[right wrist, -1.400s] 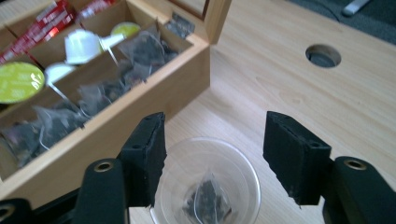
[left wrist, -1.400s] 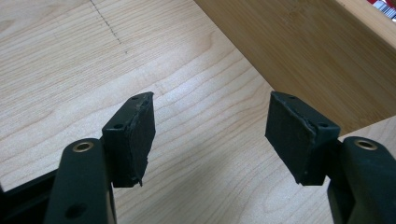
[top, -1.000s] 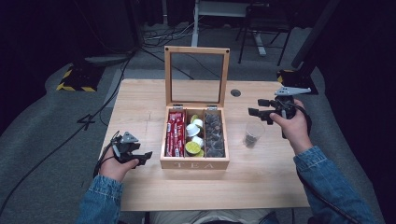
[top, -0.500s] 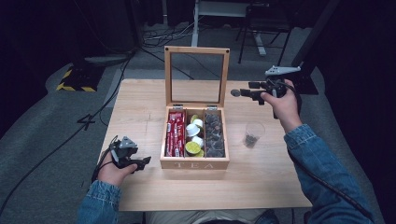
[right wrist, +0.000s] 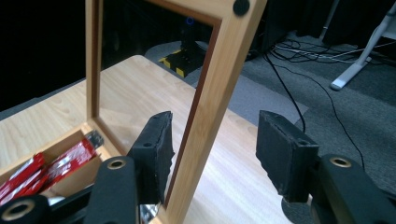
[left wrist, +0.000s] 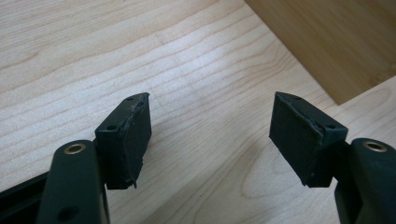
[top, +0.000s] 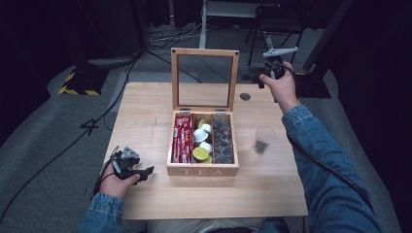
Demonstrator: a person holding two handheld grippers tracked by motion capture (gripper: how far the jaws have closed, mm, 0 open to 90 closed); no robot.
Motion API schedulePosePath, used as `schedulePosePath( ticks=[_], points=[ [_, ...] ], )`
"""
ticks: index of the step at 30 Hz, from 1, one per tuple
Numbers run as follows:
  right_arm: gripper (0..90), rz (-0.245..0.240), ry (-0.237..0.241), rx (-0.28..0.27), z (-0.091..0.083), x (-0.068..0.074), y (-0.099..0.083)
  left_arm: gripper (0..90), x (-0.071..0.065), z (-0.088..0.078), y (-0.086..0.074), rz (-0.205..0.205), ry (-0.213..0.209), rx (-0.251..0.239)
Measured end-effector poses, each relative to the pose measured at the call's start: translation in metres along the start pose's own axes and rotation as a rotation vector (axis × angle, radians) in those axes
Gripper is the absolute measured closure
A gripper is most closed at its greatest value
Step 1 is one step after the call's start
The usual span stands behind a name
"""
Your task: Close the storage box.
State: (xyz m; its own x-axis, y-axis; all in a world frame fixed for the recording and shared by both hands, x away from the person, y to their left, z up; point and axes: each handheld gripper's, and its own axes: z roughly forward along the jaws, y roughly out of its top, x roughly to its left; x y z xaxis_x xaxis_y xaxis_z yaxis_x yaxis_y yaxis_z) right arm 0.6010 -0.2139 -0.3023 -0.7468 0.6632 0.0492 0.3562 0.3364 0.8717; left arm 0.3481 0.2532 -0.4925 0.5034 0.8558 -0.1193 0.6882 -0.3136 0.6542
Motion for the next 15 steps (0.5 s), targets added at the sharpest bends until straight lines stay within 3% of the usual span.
schedulePosePath(
  ticks=[7, 15],
  points=[
    [47.5, 0.014, -0.029, 0.004, 0.022, -0.002, 0.017, 27.6, 0.0, 0.003, -0.002, 0.016, 0.007, -0.008],
    [48.1, 0.02, -0.035, 0.004, 0.04, -0.004, 0.028, 22.6, 0.0, 0.008, -0.002, 0.075, 0.014, -0.022]
  ],
)
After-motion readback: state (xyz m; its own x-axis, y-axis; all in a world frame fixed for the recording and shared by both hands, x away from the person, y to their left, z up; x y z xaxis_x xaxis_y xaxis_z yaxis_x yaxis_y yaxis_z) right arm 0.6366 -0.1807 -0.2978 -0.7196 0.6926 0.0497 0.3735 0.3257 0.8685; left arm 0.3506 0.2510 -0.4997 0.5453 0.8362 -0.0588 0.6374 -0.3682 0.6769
